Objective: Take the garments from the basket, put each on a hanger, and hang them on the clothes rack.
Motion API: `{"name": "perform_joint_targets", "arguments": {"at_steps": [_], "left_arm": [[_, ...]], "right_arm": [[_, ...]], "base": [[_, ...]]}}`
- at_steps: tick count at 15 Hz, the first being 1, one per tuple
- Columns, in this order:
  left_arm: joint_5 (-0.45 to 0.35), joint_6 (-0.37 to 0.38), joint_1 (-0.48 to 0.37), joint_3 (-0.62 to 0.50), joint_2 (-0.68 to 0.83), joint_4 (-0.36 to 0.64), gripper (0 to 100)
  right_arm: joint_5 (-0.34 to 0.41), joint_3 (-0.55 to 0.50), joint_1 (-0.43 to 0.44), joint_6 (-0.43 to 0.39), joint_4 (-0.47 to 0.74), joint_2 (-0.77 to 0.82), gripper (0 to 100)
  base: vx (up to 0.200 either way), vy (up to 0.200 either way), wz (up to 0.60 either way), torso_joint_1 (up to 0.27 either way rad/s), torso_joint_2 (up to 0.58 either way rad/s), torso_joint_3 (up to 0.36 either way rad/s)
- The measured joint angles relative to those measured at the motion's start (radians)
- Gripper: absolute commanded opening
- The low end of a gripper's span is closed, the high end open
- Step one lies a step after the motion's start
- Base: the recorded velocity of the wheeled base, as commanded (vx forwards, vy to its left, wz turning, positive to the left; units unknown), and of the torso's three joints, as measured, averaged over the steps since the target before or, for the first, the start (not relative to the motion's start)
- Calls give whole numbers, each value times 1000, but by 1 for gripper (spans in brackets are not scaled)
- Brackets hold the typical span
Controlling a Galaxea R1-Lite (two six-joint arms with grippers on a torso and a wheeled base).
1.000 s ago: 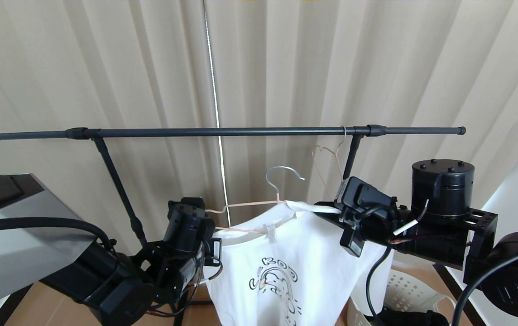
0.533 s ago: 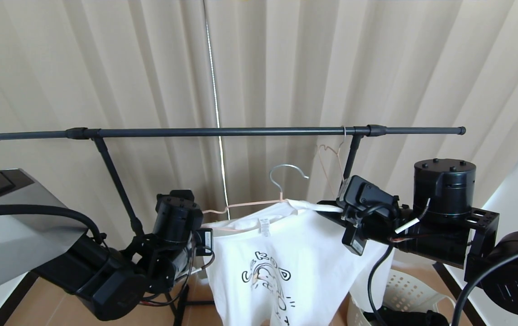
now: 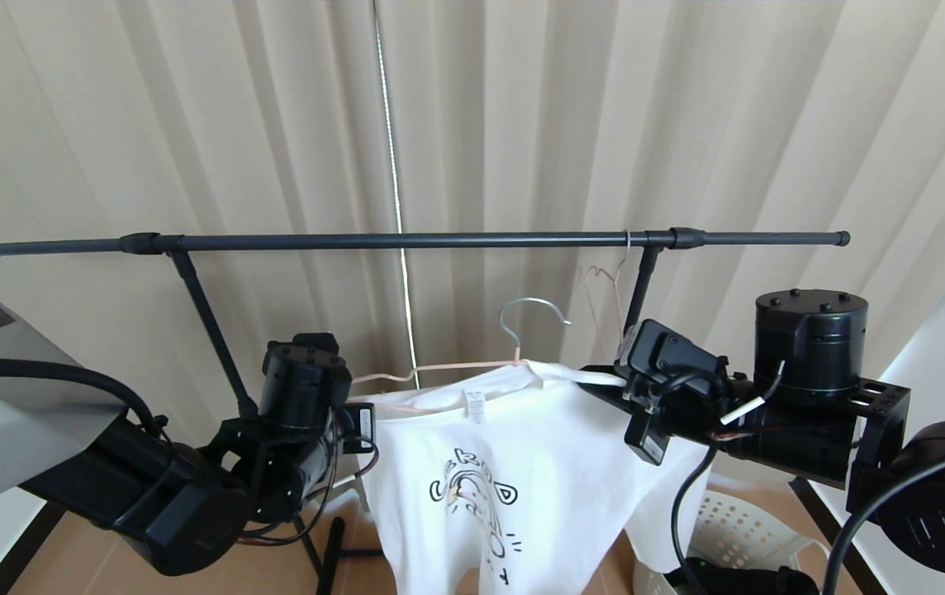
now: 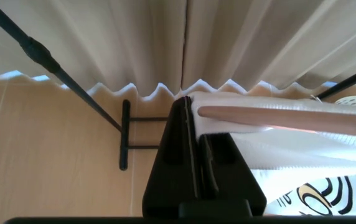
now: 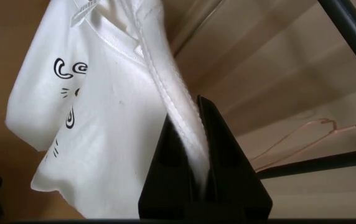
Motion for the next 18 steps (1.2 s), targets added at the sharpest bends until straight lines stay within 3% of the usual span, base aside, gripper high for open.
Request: {"name": "perform_joint_targets", "arguments": {"at_steps": [3,14,18], "left_arm": [[1,37,2,0,-32,0,0],[0,40,53,0,-54,-10,0],[-1,99,30,-4,-71,-42,0]], "right_arm": [[0,0,-4,0,0,0,0],[-2,0,-17,0,1,-1,0],[-4,-2,-17,0,1,2,0]], "base": [[0,0,0,0,0,0],[0,0,0,0,0,0],[0,0,0,0,0,0]]}}
